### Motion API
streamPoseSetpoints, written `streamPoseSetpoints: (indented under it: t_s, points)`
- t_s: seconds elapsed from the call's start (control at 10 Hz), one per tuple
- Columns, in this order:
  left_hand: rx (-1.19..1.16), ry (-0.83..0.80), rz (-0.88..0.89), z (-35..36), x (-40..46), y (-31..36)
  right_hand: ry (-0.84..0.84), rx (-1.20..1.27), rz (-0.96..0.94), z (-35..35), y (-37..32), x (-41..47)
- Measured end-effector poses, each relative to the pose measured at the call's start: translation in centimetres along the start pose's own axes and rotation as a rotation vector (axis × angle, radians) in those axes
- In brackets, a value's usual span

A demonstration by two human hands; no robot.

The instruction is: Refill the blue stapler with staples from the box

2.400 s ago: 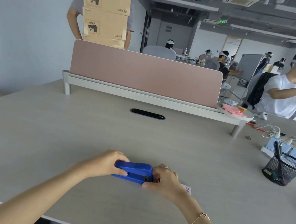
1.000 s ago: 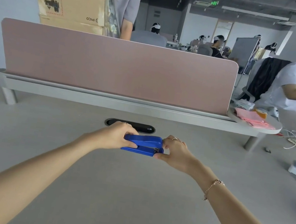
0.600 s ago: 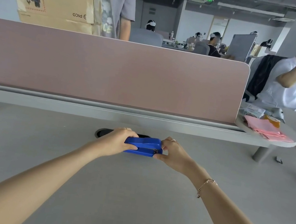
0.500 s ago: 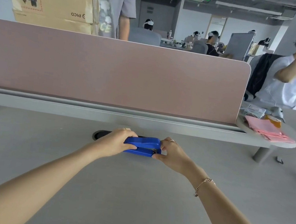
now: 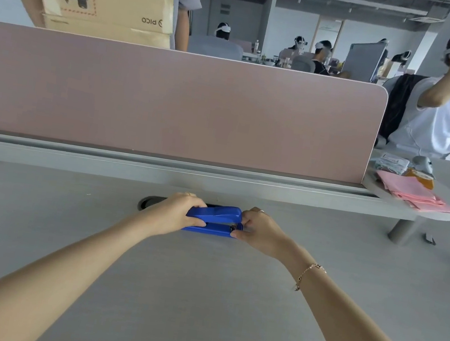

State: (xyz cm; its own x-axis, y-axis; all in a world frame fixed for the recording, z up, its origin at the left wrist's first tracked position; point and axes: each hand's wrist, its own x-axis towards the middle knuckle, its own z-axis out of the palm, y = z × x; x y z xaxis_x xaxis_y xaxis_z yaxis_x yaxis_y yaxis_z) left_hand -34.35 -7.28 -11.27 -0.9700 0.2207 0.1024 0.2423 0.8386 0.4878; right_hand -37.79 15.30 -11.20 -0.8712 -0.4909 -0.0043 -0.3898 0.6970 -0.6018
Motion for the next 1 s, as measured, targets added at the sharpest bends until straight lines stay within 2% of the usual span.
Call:
streamPoseSetpoints:
  t_s: [0.4, 0.6, 0.8, 1.0]
  points:
    - [-0.009, 0.026, -0.011, 0.3, -0.3, -0.2, 0.01, -0.015, -0.008, 0.3, 0.1, 0.0]
    - [0.091, 0.057, -0.084, 0.4, -0.7, 0.9, 0.017, -0.008, 0.0, 0.4, -0.1, -0.5]
    - [0.138, 0.05, -0.169, -0.5, -2.8, 1.7, -0.013, -0.046, 0.053, -0.2, -0.4, -3.3]
    - [0.138, 0.04, -0.169, -1.2, -7.1, 2.6, -0.013, -0.043, 0.061, -0.1, -0.1, -8.2]
